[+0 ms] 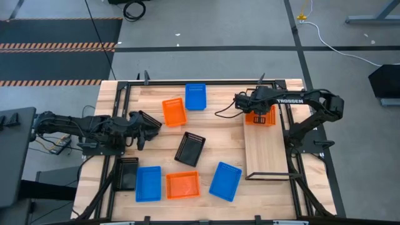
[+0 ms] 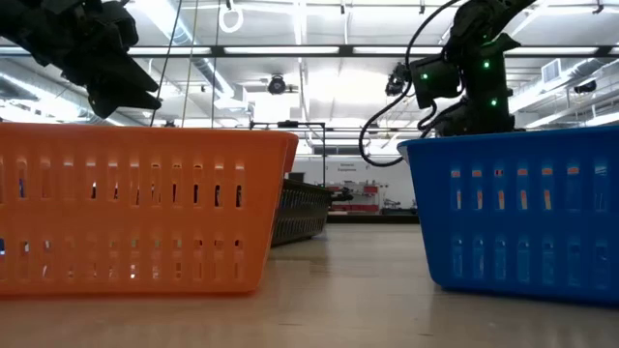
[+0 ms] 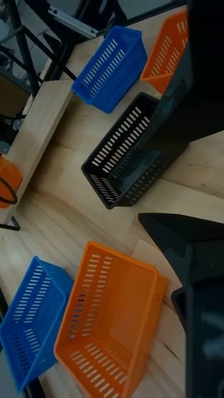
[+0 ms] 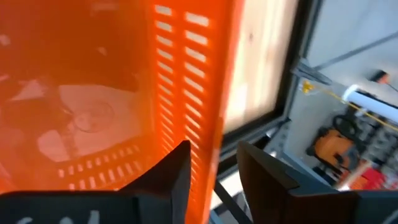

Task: Stack baskets on shelf by color
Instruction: Put the right orange bin on the shelf

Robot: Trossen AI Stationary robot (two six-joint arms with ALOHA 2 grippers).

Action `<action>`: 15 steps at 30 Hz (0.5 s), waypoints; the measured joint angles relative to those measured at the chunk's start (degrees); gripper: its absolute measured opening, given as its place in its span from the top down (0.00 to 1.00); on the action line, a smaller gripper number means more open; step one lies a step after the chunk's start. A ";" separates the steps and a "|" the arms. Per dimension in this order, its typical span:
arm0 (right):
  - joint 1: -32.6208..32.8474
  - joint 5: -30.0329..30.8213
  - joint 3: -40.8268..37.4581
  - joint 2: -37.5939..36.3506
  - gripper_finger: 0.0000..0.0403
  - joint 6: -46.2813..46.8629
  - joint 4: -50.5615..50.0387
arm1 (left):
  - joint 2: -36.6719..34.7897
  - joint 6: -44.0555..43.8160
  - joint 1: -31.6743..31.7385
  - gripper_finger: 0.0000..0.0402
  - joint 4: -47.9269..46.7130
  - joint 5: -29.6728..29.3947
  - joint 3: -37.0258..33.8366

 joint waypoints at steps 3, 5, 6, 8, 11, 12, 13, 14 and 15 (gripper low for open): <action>1.57 2.15 1.38 0.00 0.66 3.44 -2.98 | 0.00 0.00 0.00 0.55 0.01 -0.18 0.00; 2.93 2.52 2.90 0.00 0.66 6.07 -5.06 | 0.00 0.02 0.00 0.55 0.03 -0.18 0.00; 3.67 2.48 3.84 0.00 0.66 7.20 -6.39 | 0.00 0.02 0.00 0.55 0.03 -0.20 0.00; 5.37 1.57 6.11 -0.02 0.66 9.32 -8.37 | 0.00 0.00 0.00 0.55 0.06 -0.18 0.00; 8.10 -2.87 9.99 -0.02 0.66 13.05 -11.40 | 0.00 -0.02 0.00 0.55 0.06 -0.19 0.00; 8.92 -5.73 11.21 -0.10 0.66 14.24 -11.64 | 0.00 -0.02 0.00 0.55 0.06 -0.18 0.00; 9.64 -9.31 12.28 -0.11 0.66 15.34 -11.54 | 0.00 -0.04 0.00 0.55 0.06 -0.18 0.00; 10.29 -13.14 13.06 -0.11 0.66 16.53 -11.13 | 0.00 -0.04 0.00 0.55 0.06 -0.18 0.00; 10.91 -16.72 13.59 -0.11 0.66 17.58 -10.37 | 0.00 -0.06 0.00 0.55 0.06 -0.18 0.00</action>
